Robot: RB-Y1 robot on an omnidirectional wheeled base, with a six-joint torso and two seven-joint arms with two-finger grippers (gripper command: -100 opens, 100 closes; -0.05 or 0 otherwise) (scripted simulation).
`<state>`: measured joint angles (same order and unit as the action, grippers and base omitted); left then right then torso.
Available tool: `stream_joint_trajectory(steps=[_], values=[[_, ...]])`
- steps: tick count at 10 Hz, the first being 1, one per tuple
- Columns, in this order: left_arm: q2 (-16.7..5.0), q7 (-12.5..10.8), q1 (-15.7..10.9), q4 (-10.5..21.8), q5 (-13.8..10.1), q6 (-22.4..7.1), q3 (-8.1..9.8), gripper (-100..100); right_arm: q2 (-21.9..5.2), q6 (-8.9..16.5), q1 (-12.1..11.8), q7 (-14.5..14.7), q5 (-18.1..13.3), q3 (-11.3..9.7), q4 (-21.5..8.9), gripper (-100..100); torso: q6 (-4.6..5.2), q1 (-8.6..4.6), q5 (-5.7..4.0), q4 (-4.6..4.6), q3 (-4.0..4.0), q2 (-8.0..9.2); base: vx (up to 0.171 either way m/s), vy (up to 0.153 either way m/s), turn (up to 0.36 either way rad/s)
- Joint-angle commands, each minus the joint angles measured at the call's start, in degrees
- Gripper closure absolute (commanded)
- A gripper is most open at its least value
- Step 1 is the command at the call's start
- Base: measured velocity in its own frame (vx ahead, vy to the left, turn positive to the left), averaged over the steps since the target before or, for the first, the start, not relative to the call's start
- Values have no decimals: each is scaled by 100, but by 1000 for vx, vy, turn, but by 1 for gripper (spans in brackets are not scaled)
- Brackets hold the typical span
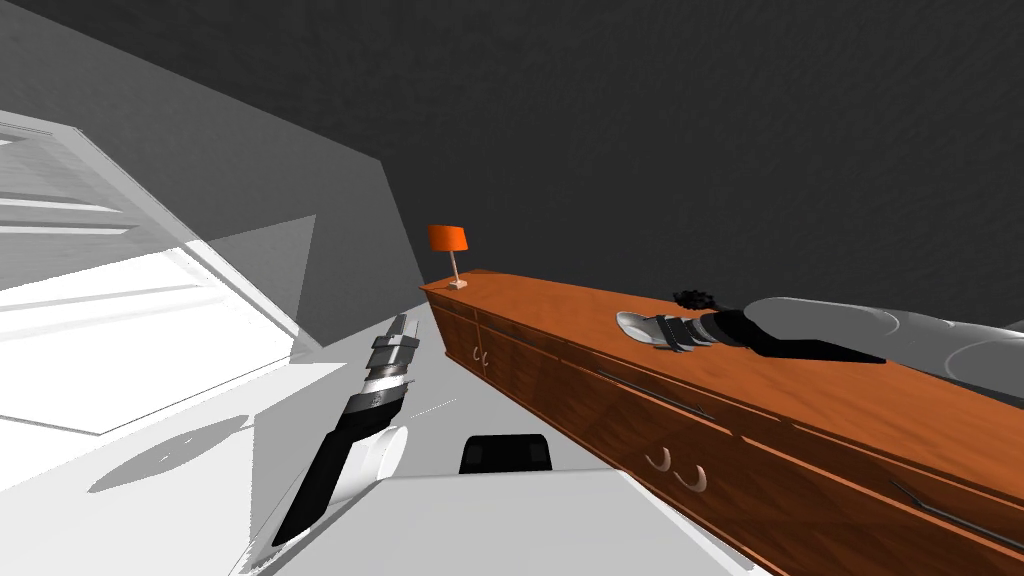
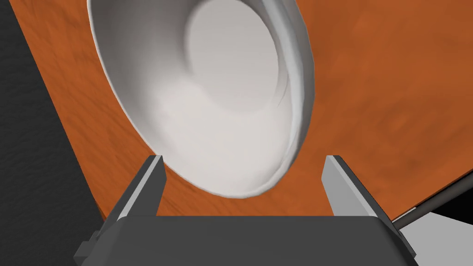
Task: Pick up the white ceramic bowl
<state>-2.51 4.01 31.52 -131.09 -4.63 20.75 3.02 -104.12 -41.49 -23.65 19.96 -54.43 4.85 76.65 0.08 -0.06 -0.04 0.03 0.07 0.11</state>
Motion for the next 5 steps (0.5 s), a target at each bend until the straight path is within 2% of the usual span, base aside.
stream_joint_trajectory(steps=[1,2,3,5], values=[[0,0,0,0,0,0,0,0,-47,3,-223,14,-59,59,-55,-100,0,0,0,0,0,0,-1,-4,29],[0,0,0,0,0,0,0,0,-66,-1,-298,24,-95,6,-89,-100,-1,0,0,0,0,0,-2,-8,33],[0,0,0,0,0,0,0,0,-66,-1,-112,24,-95,-113,-89,-100,-1,-1,0,-1,-1,-1,-2,-8,11],[0,0,0,0,0,0,0,0,-66,-1,-298,24,-95,6,-89,-100,0,0,0,0,0,0,0,0,0]])
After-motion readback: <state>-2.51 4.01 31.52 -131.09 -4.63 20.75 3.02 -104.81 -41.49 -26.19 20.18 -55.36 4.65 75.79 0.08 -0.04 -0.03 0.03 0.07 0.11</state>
